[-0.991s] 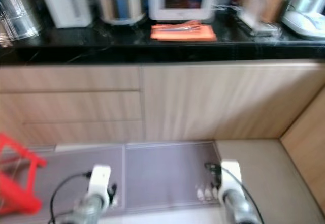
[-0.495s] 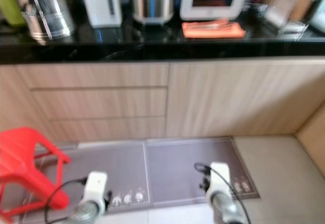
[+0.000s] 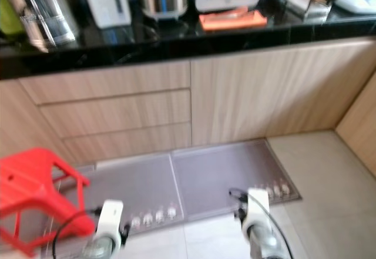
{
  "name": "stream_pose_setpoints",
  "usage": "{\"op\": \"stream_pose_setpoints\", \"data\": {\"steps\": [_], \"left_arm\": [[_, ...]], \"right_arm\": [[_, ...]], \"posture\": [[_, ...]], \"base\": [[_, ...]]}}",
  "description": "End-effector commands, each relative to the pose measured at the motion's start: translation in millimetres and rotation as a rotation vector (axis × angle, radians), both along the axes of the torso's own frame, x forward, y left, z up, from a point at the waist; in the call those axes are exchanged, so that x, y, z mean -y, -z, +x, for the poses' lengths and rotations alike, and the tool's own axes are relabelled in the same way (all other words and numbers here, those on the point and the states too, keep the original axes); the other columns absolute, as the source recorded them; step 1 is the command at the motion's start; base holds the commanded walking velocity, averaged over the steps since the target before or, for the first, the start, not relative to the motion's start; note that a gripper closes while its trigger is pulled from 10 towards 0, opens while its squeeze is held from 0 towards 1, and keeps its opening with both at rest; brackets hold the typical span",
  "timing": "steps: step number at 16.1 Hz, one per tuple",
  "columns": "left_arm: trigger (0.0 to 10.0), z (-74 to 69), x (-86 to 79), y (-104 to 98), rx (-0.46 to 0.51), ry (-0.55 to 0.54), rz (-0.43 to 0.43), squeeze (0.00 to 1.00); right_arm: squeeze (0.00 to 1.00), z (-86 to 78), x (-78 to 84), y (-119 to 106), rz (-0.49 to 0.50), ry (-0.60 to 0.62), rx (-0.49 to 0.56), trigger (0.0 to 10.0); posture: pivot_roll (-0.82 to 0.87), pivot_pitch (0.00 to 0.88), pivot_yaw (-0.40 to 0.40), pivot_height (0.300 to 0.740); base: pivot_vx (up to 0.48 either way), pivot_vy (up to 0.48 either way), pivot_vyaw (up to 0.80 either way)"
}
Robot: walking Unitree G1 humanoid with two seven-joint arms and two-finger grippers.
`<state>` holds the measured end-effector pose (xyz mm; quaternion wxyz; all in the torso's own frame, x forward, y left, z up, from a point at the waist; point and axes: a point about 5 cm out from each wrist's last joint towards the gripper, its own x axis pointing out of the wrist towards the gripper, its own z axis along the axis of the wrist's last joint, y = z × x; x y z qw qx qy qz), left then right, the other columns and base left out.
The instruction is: Kitchen organization
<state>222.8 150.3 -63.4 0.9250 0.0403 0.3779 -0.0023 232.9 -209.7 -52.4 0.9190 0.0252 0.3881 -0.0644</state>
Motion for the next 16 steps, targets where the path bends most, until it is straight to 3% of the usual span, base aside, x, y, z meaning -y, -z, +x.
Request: {"op": "stream_pose_setpoints", "data": {"steps": [1, 5, 7, 16], "left_arm": [[10.0, 3.0, -5.6, -2.1, 0.009, -0.005, 0.012, 0.00], [10.0, 3.7, -7.0, -2.6, 0.013, -0.016, 0.015, 0.00], [10.0, 4.4, -7.9, -3.1, 0.015, -0.018, 0.015, 0.00], [10.0, 2.0, -9.6, -1.5, 0.005, -0.020, 0.012, 0.00]], "right_arm": [[0.00, 5.5, -4.6, -2.8, 0.014, 0.000, 0.017, 10.0], [0.00, 5.1, -6.4, -2.5, 0.015, -0.018, 0.022, 10.0], [0.00, 5.2, -9.7, -2.1, 0.020, -0.023, 0.028, 10.0], [0.00, 2.4, -9.2, -0.3, 0.025, -0.011, 0.019, 10.0]], "posture": [[-0.18, 0.000, 0.038, 0.740], [-0.18, 0.000, 0.042, 0.740], [-0.18, 0.000, 0.042, 0.740], [-0.18, 0.000, 0.037, 0.740]], "base": [[0.000, 0.000, 0.00], [0.133, 0.000, 0.00], [0.304, 0.000, 0.80], [0.303, 0.000, 0.00]]}}
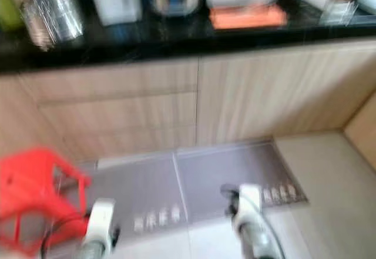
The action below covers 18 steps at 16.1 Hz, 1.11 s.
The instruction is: Kitchen organization
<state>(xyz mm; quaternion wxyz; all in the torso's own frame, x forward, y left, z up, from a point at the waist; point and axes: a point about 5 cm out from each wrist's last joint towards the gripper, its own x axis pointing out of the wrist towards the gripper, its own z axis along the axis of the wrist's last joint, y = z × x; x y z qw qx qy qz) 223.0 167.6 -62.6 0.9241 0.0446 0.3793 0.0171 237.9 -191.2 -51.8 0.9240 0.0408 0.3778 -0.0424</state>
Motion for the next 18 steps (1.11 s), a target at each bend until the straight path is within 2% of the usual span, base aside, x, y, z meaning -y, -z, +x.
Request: {"op": "stream_pose_setpoints", "data": {"steps": [1, 3, 5, 7, 11, 15, 18], "left_arm": [[10.0, 2.3, 8.4, -0.9, 0.006, 0.011, -0.013, 0.00], [10.0, 2.9, 9.5, -1.2, 0.008, 0.003, -0.019, 0.00], [10.0, 3.4, 11.2, -1.4, 0.008, 0.008, -0.026, 0.00], [10.0, 2.5, 11.7, -0.6, 0.002, -0.041, -0.045, 0.00], [10.0, 1.4, 10.1, -0.1, 0.002, -0.057, -0.048, 0.00], [10.0, 2.7, 10.3, -0.9, 0.007, -0.049, -0.035, 0.00], [10.0, 3.0, 10.8, -1.1, 0.007, -0.043, -0.029, 0.00]], "right_arm": [[0.00, -2.4, 9.1, 0.1, -0.026, 0.007, -0.007, 10.0], [0.00, -1.9, 8.7, -0.3, -0.040, -0.020, -0.005, 10.0], [0.00, -2.4, 9.1, -0.1, -0.078, -0.073, -0.011, 10.0], [0.00, -1.9, 12.5, -1.0, -0.067, -0.057, -0.010, 10.0], [0.00, 1.4, 11.8, -2.8, -0.049, -0.074, -0.017, 10.0], [0.00, -0.9, 0.1, 0.7, -0.019, -0.097, -0.026, 10.0], [0.00, -0.5, 1.4, 0.4, -0.023, -0.080, -0.027, 10.0]], "posture": [[-0.19, 0.000, 0.036, 0.740], [-0.18, 0.000, 0.027, 0.740], [-0.19, 0.000, 0.015, 0.740], [-0.19, 0.000, 0.003, 0.740], [-0.18, 0.000, -0.005, 0.740], [-0.19, 0.000, 0.005, 0.740], [-0.19, 0.000, 0.013, 0.740]], "base": [[0.304, 0.000, 0.00], [0.000, 0.000, 0.00], [0.000, 0.000, 0.64], [0.000, 0.000, 0.64], [0.000, 0.000, 0.00], [0.000, 0.000, 0.00], [0.000, 0.000, 0.00]]}}
